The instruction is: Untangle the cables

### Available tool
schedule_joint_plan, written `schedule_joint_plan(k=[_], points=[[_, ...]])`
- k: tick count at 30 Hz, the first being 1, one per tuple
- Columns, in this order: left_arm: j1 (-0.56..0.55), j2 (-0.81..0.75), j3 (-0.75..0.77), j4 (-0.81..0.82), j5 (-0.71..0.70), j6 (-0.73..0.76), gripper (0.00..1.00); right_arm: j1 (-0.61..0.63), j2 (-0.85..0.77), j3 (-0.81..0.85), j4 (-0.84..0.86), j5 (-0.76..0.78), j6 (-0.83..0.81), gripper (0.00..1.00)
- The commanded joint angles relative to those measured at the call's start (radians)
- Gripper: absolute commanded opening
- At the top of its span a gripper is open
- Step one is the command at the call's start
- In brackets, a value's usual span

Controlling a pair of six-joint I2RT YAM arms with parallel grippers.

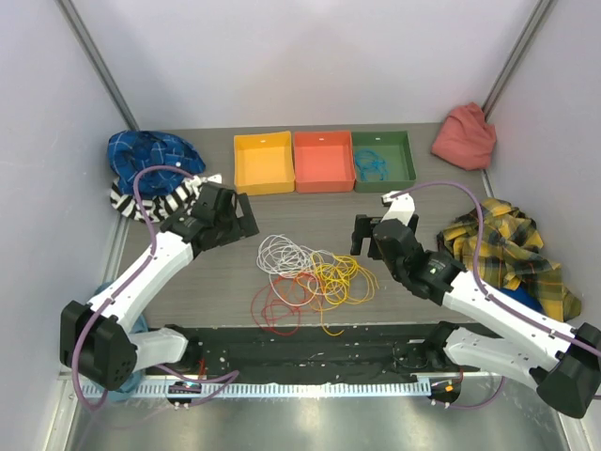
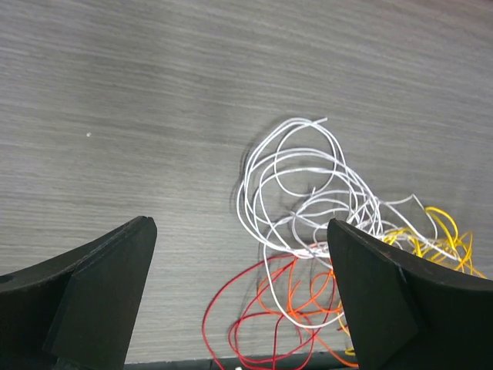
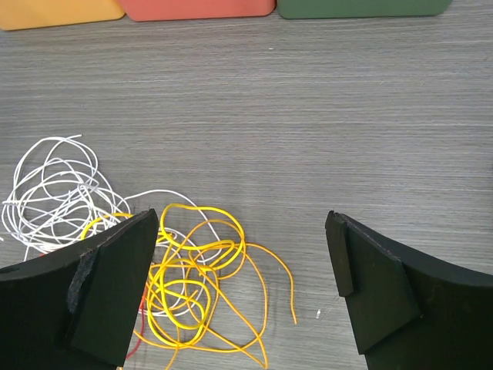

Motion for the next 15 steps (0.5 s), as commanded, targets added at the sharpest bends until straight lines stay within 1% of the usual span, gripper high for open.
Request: schedule_joint_plan(k=[1,4,5,7,9,10,11,15], points=[[0.003,-0.056,-0.027,0.048,0.075,0.016,0.99,0.001,-0.030,-0.011,0.028,0.000,0.015,1.00],[-0.024,-0.067,-0.051,0.087,0.110,0.052,0.86,0.001,-0.038,-0.023,0.037,-0.001,0.013,1.00],[-0.035,-0.055,-0.053,0.098,0.121,0.071,0.77,0.002,-0.039,-0.026,0.039,-0.003,0.013,1.00],[-0.072,-0.027,-0.035,0.085,0.084,0.088,0.77,0.002,-0.041,-0.034,0.042,-0.004,0.013,1.00],[-0.080,0.034,-0.019,0.070,0.108,0.092,0.79,0.001,-0.044,-0.040,0.042,-0.006,0.016,1.00],[-0.080,0.057,-0.001,0.061,0.153,0.092,0.80,0.001,-0.045,-0.041,0.044,-0.006,0.018,1.00],[-0.083,0.104,0.005,0.061,0.165,0.089,0.81,0.001,-0.048,-0.044,0.044,-0.006,0.018,1.00],[-0.125,0.181,0.031,0.087,0.162,0.080,0.82,0.001,-0.058,-0.052,0.047,-0.003,0.016,1.00]])
